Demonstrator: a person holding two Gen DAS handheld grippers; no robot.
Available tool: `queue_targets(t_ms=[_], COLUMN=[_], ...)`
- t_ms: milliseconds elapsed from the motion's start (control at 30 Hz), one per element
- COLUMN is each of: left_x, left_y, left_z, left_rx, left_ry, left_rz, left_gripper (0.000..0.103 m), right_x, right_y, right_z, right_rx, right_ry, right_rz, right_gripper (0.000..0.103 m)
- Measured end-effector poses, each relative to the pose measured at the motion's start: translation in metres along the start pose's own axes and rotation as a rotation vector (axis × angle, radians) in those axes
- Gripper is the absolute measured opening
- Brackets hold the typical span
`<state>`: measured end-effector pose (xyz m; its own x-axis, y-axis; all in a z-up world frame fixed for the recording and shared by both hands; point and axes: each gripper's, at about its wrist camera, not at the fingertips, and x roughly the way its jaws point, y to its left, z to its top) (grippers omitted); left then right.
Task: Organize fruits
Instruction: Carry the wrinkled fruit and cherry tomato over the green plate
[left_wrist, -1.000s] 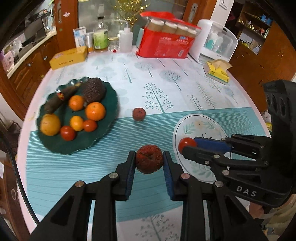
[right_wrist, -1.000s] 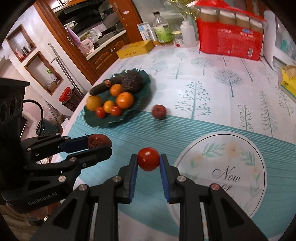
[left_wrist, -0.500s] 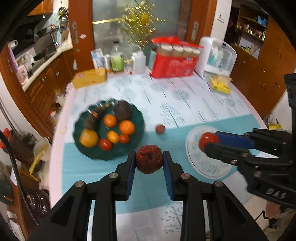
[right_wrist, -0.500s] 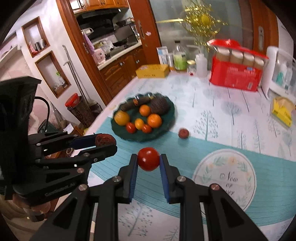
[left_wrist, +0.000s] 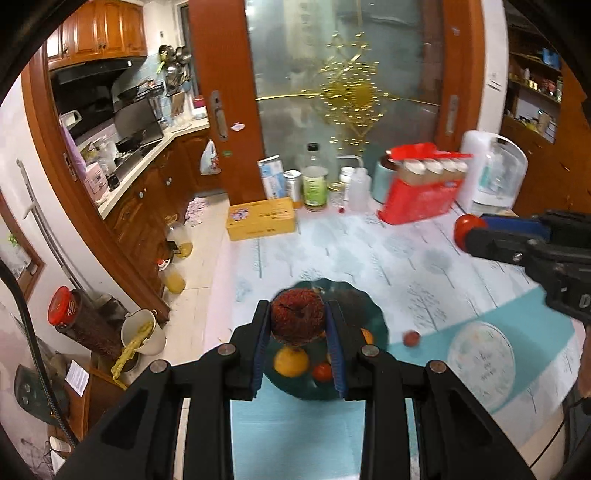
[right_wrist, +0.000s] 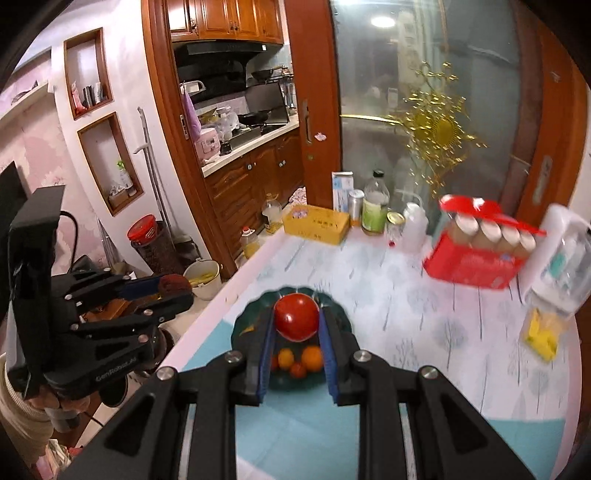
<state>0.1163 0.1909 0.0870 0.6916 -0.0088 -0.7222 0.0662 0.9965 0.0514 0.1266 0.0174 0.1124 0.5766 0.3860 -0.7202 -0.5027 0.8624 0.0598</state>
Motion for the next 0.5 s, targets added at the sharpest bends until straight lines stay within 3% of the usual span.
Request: queue_targets(t_ms=[233,500], left_x=[0.095,0.203], left_y=[0.032,0.060], left_z=[0.001,-0.031], left_rx=[-0.051,-0.136], left_ry=[0.147,0.291], left_rz=[-0.010,-0.077], left_gripper=[0.028,0.028], right_x=[0.107,0.227], right_y=[0.002,-0.004], right_z=[0.009,-0.047], right_rx=[0.036,0.125], right_ry=[0.144,0.386], right_rz=[0.001,0.076], right_gripper=[0.024,0.024])
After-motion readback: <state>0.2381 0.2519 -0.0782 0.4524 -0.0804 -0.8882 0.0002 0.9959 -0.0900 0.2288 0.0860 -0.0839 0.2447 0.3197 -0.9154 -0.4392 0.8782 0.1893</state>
